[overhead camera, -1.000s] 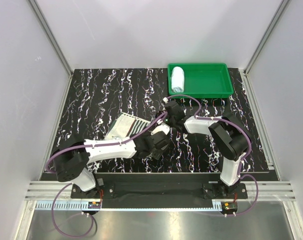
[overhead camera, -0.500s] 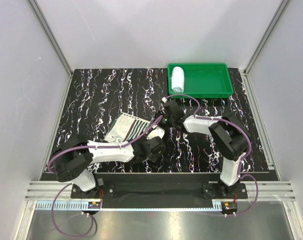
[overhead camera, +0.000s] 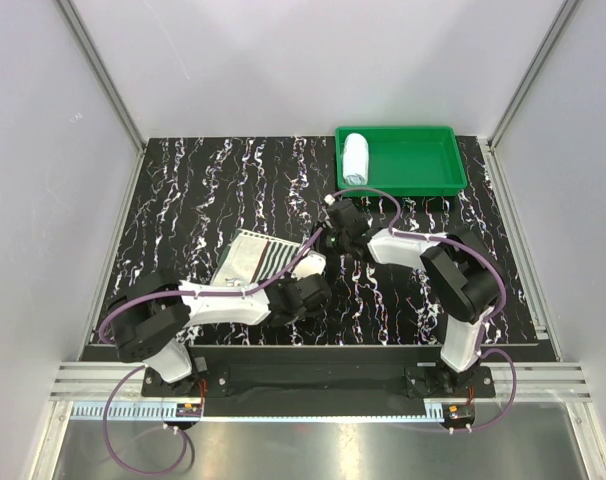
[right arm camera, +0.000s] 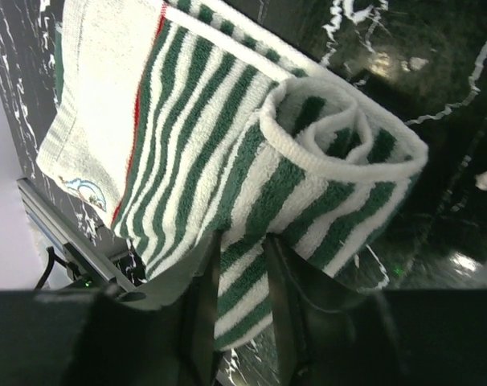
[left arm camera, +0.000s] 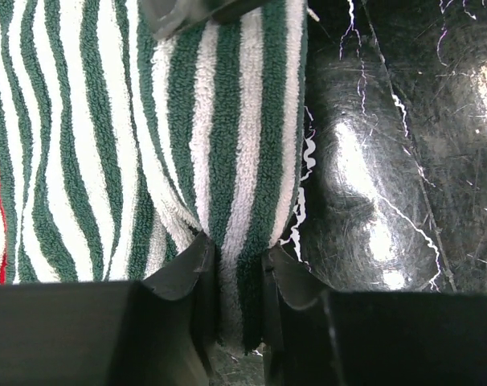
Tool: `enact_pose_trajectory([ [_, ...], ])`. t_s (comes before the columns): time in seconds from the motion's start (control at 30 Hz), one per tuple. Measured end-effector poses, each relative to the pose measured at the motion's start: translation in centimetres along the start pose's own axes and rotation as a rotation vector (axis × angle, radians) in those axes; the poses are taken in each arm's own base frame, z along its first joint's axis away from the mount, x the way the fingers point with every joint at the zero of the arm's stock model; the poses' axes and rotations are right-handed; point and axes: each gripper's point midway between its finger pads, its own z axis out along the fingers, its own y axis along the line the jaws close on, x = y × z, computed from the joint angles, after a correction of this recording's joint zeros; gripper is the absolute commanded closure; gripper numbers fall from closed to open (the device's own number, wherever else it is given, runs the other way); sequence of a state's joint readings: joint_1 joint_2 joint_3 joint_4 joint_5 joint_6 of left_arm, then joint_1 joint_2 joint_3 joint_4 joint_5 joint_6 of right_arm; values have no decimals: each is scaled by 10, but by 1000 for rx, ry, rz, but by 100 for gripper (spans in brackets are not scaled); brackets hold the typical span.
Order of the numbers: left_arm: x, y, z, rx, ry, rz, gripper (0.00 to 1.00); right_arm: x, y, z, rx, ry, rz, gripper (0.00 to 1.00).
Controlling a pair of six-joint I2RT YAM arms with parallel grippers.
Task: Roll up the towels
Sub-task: Roll the towel
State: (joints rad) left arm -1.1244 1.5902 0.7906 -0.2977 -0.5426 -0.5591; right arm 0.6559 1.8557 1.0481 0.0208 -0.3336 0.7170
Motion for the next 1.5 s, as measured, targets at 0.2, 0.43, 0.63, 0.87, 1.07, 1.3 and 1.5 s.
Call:
enact_pose_trajectory([
  [0.2, 1, -2, -2, 37, -18, -29, 100, -20, -27, -28, 85, -22, 42, 19],
  [0.43, 4, -22, -15, 237, -26, -156, 100, -78, -55, -103, 207, -178, 95, 14],
  [0.63, 9, -34, -30, 453, -17, -351, 100, -89, -24, -155, 173, -281, 49, 15],
  [0.87, 15, -27, -42, 655, -12, -606, 100, -56, -8, -177, 41, -296, 58, 15],
  [1.07, 16, -20, -51, 786, 3, -770, 100, -18, -8, -165, -71, -248, 103, 15],
  [1.3, 17, -20, -60, 915, 72, -933, 100, 23, 25, -128, -141, -139, 39, 15],
  [1.5, 3, -22, -61, 1013, 106, -1038, 100, 46, 25, -88, -112, -69, 39, 16],
])
